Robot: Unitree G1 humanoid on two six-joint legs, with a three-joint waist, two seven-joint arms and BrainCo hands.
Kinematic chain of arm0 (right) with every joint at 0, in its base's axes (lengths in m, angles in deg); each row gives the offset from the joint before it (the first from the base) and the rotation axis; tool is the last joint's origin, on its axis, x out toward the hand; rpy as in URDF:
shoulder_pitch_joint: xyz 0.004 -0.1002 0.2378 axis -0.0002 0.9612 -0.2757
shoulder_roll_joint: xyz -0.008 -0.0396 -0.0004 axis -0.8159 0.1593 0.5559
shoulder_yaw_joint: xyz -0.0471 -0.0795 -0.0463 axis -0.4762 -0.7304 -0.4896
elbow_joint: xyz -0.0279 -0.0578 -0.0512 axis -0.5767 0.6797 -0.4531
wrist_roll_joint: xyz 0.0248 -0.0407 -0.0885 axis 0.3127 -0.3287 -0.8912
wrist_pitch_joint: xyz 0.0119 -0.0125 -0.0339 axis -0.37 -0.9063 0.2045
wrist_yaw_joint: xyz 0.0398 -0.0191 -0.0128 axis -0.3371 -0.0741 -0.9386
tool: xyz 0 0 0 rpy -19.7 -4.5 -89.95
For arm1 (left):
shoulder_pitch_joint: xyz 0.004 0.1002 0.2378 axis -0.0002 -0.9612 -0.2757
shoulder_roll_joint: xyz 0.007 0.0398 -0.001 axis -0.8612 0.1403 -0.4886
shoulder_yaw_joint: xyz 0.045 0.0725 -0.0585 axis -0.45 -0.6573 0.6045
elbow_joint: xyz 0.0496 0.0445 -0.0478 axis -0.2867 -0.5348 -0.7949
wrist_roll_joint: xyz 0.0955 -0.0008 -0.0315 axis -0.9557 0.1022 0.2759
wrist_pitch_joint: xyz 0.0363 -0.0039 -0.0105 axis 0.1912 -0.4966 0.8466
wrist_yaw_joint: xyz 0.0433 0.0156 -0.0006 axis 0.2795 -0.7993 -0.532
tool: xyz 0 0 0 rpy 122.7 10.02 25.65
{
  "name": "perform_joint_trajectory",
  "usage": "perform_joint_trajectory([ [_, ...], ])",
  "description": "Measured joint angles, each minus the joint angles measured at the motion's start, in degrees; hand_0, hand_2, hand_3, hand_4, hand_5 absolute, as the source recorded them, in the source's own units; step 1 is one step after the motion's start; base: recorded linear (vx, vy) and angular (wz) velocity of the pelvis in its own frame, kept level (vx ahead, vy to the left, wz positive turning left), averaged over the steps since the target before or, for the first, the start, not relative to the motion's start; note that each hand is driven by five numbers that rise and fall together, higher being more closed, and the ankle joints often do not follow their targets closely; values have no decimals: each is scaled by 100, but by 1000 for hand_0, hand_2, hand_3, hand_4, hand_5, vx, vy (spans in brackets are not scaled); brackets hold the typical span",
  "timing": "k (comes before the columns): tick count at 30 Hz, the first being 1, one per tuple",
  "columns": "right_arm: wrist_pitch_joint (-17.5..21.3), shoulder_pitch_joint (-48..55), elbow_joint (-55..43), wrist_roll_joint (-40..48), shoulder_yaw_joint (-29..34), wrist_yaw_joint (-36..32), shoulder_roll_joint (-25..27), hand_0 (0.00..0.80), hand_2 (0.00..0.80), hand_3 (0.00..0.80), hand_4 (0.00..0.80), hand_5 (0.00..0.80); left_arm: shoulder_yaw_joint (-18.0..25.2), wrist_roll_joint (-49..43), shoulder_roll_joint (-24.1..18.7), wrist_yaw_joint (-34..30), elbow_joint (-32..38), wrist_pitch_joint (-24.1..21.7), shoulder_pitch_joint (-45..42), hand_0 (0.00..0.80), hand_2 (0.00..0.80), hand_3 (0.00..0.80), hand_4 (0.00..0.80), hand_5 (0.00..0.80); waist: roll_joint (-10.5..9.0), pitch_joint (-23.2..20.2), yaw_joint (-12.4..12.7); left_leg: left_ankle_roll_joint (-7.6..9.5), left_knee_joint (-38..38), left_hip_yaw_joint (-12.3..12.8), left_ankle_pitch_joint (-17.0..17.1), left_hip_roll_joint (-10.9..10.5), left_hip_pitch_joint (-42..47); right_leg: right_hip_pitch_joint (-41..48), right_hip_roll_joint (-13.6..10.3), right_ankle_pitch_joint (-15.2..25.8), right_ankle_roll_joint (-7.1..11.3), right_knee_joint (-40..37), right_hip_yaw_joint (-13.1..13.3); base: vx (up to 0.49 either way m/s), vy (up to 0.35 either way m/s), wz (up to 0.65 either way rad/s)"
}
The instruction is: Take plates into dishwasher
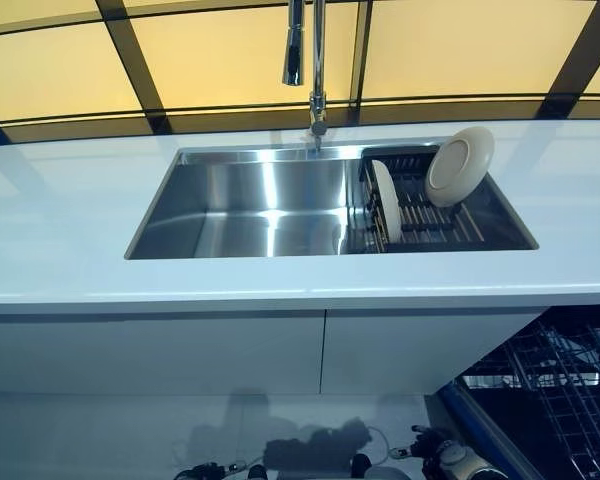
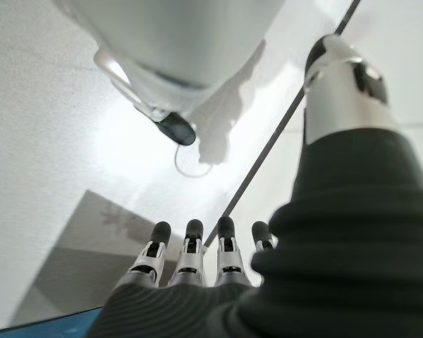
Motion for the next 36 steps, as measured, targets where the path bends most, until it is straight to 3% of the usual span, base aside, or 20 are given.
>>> perform_joint_trajectory([
  [2,172,-37,-395,-440,-346,-519,31,0,0,0,0,0,97,-19,-223,54,-50,38,116,0,0,0,0,0,-349,12,144,-188,1065,-255,69,-150,-529,-8,-182,-108,-56,69,-19,89,-89,2],
  [4,147,-27,-1402,-575,-793,-1273,426,0,0,0,0,0,200,-23,-308,56,14,63,81,0,0,0,0,0,-501,90,273,-203,1929,-558,127,-236,-926,240,-250,-33,-177,-121,41,103,67,-13],
  [5,114,-128,-2491,-606,-1007,-1931,914,0,0,0,0,0,207,-21,-321,48,99,56,-101,0,0,0,0,0,-468,112,294,-203,1729,-586,-13,-320,-937,353,-207,45,-210,-269,104,77,89,-34],
  [7,55,-385,-3820,-356,-1111,-2775,1542,0,0,0,0,0,343,-75,-369,-27,86,115,-258,0,0,0,0,0,-375,141,318,-136,1002,-302,28,-232,-877,241,-67,70,-253,-267,144,98,132,-51],
  [10,42,-485,-4903,221,-961,-3702,2151,0,0,0,0,0,437,-67,-488,-48,81,161,-257,0,0,0,0,0,-404,162,271,-27,410,-195,66,-270,-501,205,55,144,-207,-270,74,96,80,-37],
  [11,-25,-454,-5166,562,-860,-3948,2267,0,0,0,0,0,449,-68,-535,-50,106,157,-245,0,0,0,0,0,-448,158,237,335,99,-186,88,-291,-369,204,77,164,-169,-287,62,78,20,-10],
  [12,-112,-433,-5519,939,-789,-4200,2426,0,0,0,0,0,451,-67,-604,-49,144,135,-226,0,0,0,0,0,-565,151,192,374,-131,-133,191,-334,-273,155,45,188,-127,-314,97,68,18,-8],
  [15,-294,-411,-6198,1905,-348,-4714,2493,0,0,0,0,0,463,-70,-712,-47,160,48,-219,0,0,0,0,0,-763,56,79,467,-479,-29,333,-440,-176,137,-29,321,5,-470,158,56,16,-11],
  [19,-626,-486,-6531,3001,54,-5122,2435,0,0,0,0,0,467,-73,-714,-70,191,-188,-146,0,0,0,0,0,-758,30,116,469,-539,-45,345,-482,-150,204,-52,339,20,-587,154,39,-5,4],
  [24,-1095,-663,-6442,4112,733,-5167,2480,0,0,0,0,0,467,-77,-705,-176,158,-239,-356,0,0,0,0,0,-617,-26,115,393,-540,-50,298,-435,-36,404,19,367,3,-775,159,55,-2,-1],
  [29,-1118,-1194,-6061,5866,1642,-4565,2479,0,0,0,0,0,467,-293,-705,-219,98,-367,-421,0,0,0,0,0,-616,-43,116,369,-562,-48,245,-371,59,493,84,325,-7,-776,176,69,-4,-1],
  [31,-943,-1517,-5919,6520,1979,-4043,2482,0,0,0,0,0,466,-301,-706,-249,94,-409,-422,0,0,0,0,0,-608,-50,113,375,-561,-48,242,-364,91,521,90,324,-8,-776,177,71,1,-1],
  [36,-228,-2513,-5008,7711,2773,-1883,2726,0,0,0,0,0,427,-299,-707,-264,64,-440,-391,0,0,0,0,0,-581,-177,118,378,-562,-50,243,-376,145,572,76,316,-11,-775,177,48,28,1],
])
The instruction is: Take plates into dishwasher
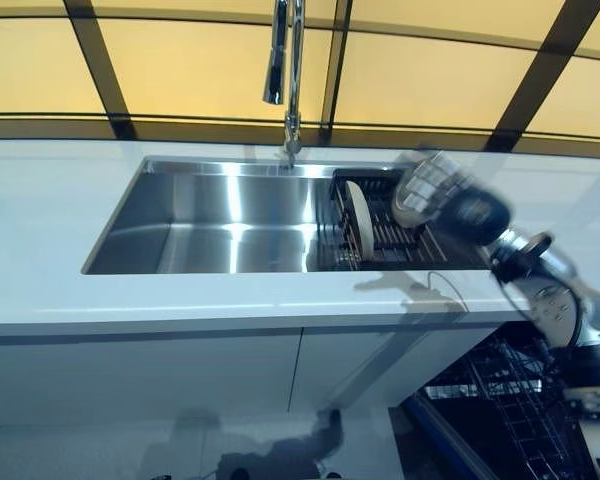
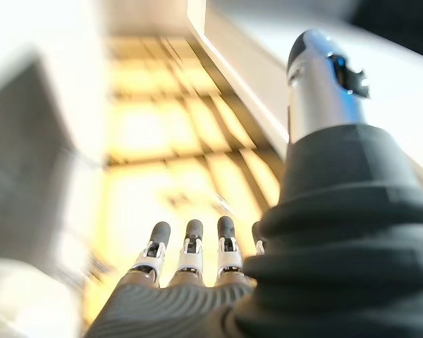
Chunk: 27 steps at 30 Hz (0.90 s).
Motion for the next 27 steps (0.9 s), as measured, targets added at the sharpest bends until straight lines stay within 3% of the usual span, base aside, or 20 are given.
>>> perform_joint_trajectory([
  [2,333,-279,278,176,333,1050,111,0,0,0,0,0,-48,6,5,0,-31,10,21,0,0,0,0,0,29,-31,-1,4,5,0,3,-4,0,1,-6,0,0,-2,-1,19,46,0],
  [7,1192,-999,1607,-66,390,3704,918,0,0,0,0,0,-285,105,7,12,-22,166,72,0,0,0,0,0,140,-92,-4,-21,26,1,25,-17,5,2,-12,4,3,-5,0,43,27,0],
  [11,1231,-1671,2646,-835,-80,4924,1459,0,0,0,0,0,-425,138,37,11,-17,404,151,0,0,0,0,0,253,-110,-11,-23,35,12,25,-12,9,-2,-10,1,2,-22,13,28,55,-2],
  [16,542,-2567,3130,-1502,-1344,5044,1576,0,0,0,0,0,-480,351,131,7,79,539,310,0,0,0,0,0,331,-18,7,-18,316,12,-97,-25,-60,-4,-42,-10,-1,83,83,7,168,-9],
  [18,297,-2615,3107,-1504,-1505,4857,1502,0,0,0,0,0,-494,352,151,-3,136,604,416,0,0,0,0,0,356,24,21,11,391,1,-136,-78,-106,-48,-79,-63,12,195,73,6,184,4],
  [20,-201,-2600,3068,-1533,-1554,4619,1357,0,0,0,0,0,-649,352,164,-62,186,744,642,0,0,0,0,0,330,273,12,273,546,-25,-298,-298,-106,-604,-311,-422,273,1363,35,69,197,-1],
  [23,-820,-2339,3052,-1849,-1726,4297,1203,0,0,0,0,0,-652,351,30,-73,404,791,648,0,0,0,0,0,297,552,-10,414,497,-70,-243,-405,-59,-1283,-571,-505,442,2677,118,169,-51,7],
  [25,-985,-2328,3076,-2172,-1738,4144,1106,0,0,0,0,0,-648,354,-73,-65,369,815,653,0,0,0,0,0,196,720,-9,444,490,-170,-222,-465,-78,-1517,-637,-609,481,2572,136,127,-187,6],
  [27,-993,-2572,3483,-2369,-1821,3950,1068,0,0,0,0,0,-580,472,-123,-26,330,833,702,0,0,0,0,0,104,789,-19,469,582,-348,-201,-485,-321,-1470,-689,-525,582,1563,132,43,-134,37],
])
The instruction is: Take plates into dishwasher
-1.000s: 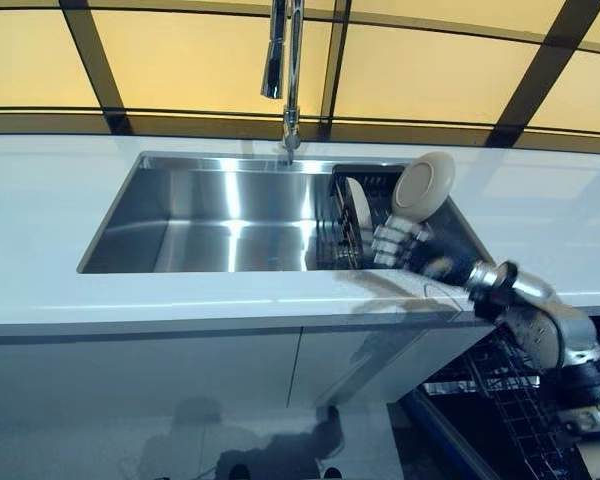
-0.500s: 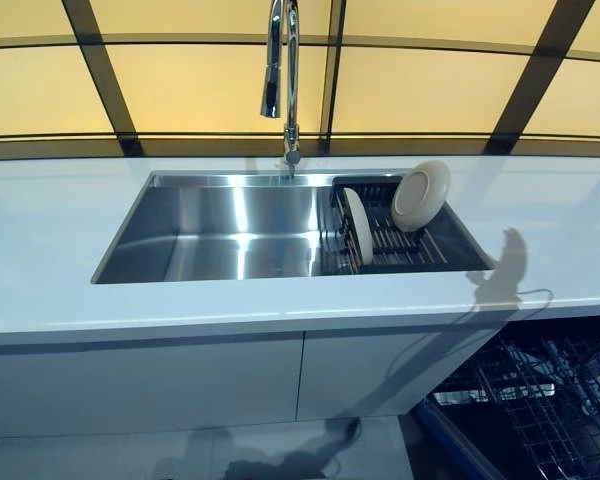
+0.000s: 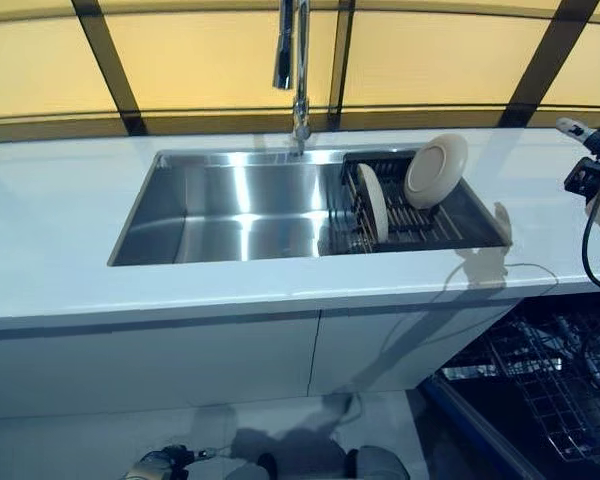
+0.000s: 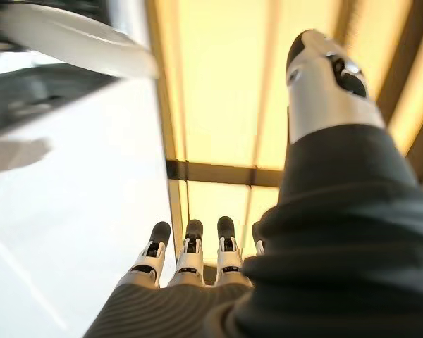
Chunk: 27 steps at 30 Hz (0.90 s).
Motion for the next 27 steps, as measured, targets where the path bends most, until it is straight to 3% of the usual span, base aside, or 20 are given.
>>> perform_joint_trajectory([
  [2,-28,-54,112,-120,-29,-51,-44,0,0,0,0,0,34,200,14,118,-11,29,-56,0,0,0,0,0,-53,18,58,-44,-17,-6,-17,-1,24,194,-91,27,24,-455,-111,113,-160,31],
  [4,-41,-158,250,-234,-153,-116,-54,0,0,0,0,0,114,218,27,142,-10,85,-132,0,0,0,0,0,-42,19,148,-124,-53,-18,-38,84,67,442,-40,514,-22,-894,-343,149,-163,34],
  [6,-51,-290,523,-348,-252,-116,-50,0,0,0,0,0,111,209,37,137,-6,73,-246,0,0,0,0,0,-30,9,173,-357,-237,22,54,262,232,669,133,834,-253,-1128,-413,121,-128,40],
  [10,-216,-704,631,-346,-457,-107,-36,0,0,0,0,0,143,212,54,140,-5,77,-514,0,0,0,0,0,25,-53,206,-565,-315,100,-26,505,337,819,369,982,-527,-1317,-567,41,-102,-2],
  [11,-298,-968,700,-342,-602,-101,10,0,0,0,0,0,228,216,70,142,-4,76,-565,0,0,0,0,0,55,-93,261,-636,-310,215,-19,559,335,830,424,981,-587,-1372,-603,2,-147,-4],
  [13,-376,-1189,938,-328,-802,-84,156,0,0,0,0,0,423,231,51,159,-89,57,-486,0,0,0,0,0,-23,-111,372,-726,374,269,-141,571,12,843,413,904,-665,-1303,-656,18,-121,9],
  [15,-427,-1397,1194,-208,-967,114,159,0,0,0,0,0,471,239,20,177,-108,46,-370,0,0,0,0,0,-173,-121,599,-798,1928,-33,-178,462,-685,997,289,784,-790,-1309,-656,81,40,10],
  [16,-421,-1454,1193,-201,-1047,217,141,0,0,0,0,0,458,266,41,173,-94,51,-348,0,0,0,0,0,-168,-108,655,-945,2434,-140,-223,479,-966,1155,295,786,-817,-1397,-661,143,99,-1],
  [17,-413,-1474,1151,-198,-1108,303,47,0,0,0,0,0,454,270,49,145,-71,55,-458,0,0,0,0,0,-132,-130,701,-983,2059,-80,-259,583,-962,1313,343,733,-817,-1501,-676,160,95,-3],
  [19,-403,-1494,1033,-99,-1151,445,8,0,0,0,0,0,403,267,67,110,-43,66,-579,0,0,0,0,0,47,-148,685,-891,1112,45,-171,766,-879,1306,498,653,-840,-1477,-685,119,81,-7],
  [23,-543,-1488,982,-86,-1011,673,37,0,0,0,0,0,337,293,71,88,-34,170,-656,0,0,0,0,0,190,-158,646,-734,160,277,-58,759,-454,1305,518,694,-757,-1531,-721,108,88,-31],
  [24,-543,-1480,980,-64,-963,666,71,0,0,0,0,0,343,339,82,93,-19,169,-683,0,0,0,0,0,308,-204,606,-725,-160,449,166,819,-231,1320,548,717,-675,-1570,-818,47,42,-35],
  [25,-547,-1466,980,-57,-944,655,116,0,0,0,0,0,344,338,52,113,37,168,-676,0,0,0,0,0,314,-199,574,-605,-357,700,510,809,-121,1312,474,765,-561,-1592,-877,44,30,-38],
  [27,-570,-1472,977,1,-939,532,171,0,0,0,0,0,353,339,-9,112,72,151,-645,0,0,0,0,0,257,-218,487,-522,-533,756,555,627,-62,1292,280,785,-416,-1587,-980,67,17,-12],
])
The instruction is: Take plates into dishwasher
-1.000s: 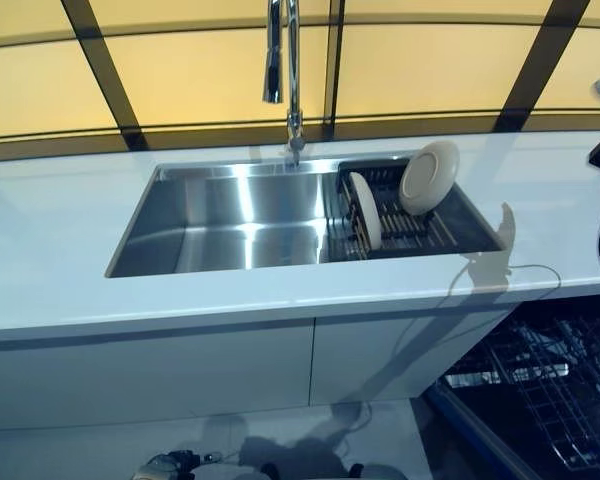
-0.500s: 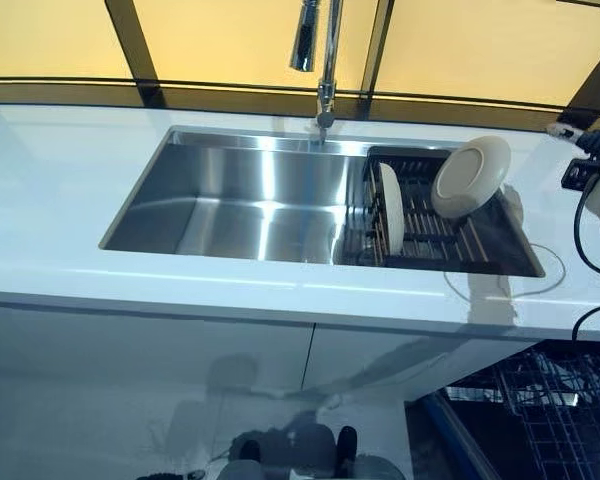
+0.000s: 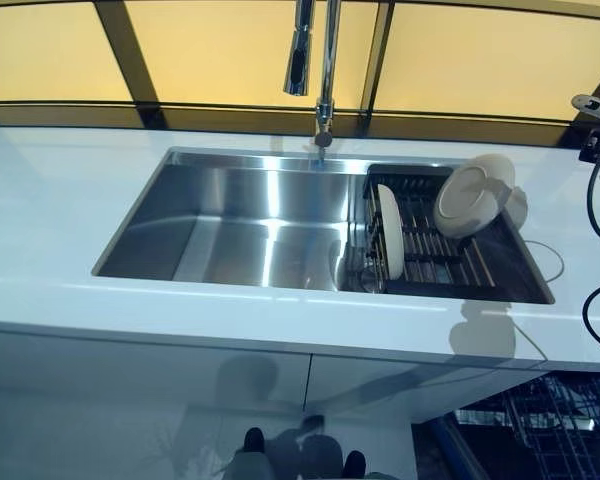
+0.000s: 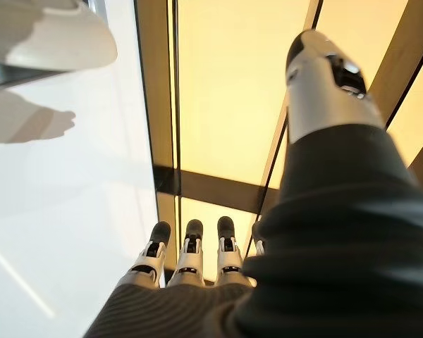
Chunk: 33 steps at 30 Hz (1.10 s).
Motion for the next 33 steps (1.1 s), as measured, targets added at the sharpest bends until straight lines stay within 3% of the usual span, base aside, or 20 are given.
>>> perform_joint_trajectory([
  [4,-22,3,-9,244,21,-188,54,0,0,0,0,0,-3,-1,-86,-21,49,-91,101,0,0,0,0,0,39,-20,-35,77,-20,-41,-23,-154,12,28,-140,-8,132,0,-38,62,-9,8],
  [12,-13,3,-42,232,20,-200,10,0,0,0,0,0,-16,0,-88,-217,95,-92,-70,0,0,0,0,0,159,-42,-32,23,-21,7,-63,-86,-67,-100,-63,-74,127,0,28,4,-8,-3],
  [21,-20,3,-352,110,-96,-526,67,0,0,0,0,0,-17,2,-94,-263,251,-104,-108,0,0,0,0,0,274,-2,-235,40,-20,110,-47,-81,-316,-419,-55,-12,126,0,159,-15,-1,-8],
  [33,-195,14,-354,112,-92,-877,71,0,0,0,0,0,-52,-3,70,-71,251,-404,-134,0,0,0,0,0,257,261,-163,12,-20,71,-27,-47,-394,-484,1,-7,114,-4,180,-14,-50,0],
])
